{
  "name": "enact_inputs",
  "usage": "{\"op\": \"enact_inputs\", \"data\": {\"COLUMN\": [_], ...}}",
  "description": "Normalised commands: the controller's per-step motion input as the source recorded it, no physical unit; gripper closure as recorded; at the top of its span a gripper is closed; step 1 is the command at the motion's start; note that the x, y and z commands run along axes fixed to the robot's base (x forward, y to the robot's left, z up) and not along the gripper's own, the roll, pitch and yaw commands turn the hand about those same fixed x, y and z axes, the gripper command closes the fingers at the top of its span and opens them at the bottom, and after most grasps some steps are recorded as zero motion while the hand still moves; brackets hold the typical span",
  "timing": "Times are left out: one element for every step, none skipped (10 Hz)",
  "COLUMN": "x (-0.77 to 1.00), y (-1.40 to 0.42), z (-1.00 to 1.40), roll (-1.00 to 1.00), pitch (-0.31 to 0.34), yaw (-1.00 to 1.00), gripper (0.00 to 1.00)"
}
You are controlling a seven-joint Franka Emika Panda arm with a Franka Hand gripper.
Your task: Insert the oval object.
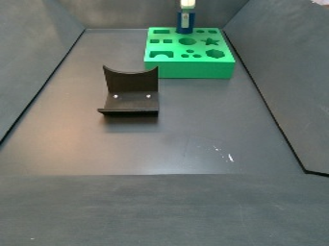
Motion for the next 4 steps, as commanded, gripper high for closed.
{"op": "enact_inputs", "data": {"x": [0.13,0.15,0.00,0.00], "y": [0.00,0.07,0.19,-0.03], "z": [-0.49,-0.59,-0.26,0.00], "roll": [0.00,-0.17,-0.32,0.03], "pitch": [-0.020,-0.031,-0.096,0.000], "yaw": [0.00,-0.05,-0.09,0.00], "gripper": [1.00,1.00,1.00,1.00]}}
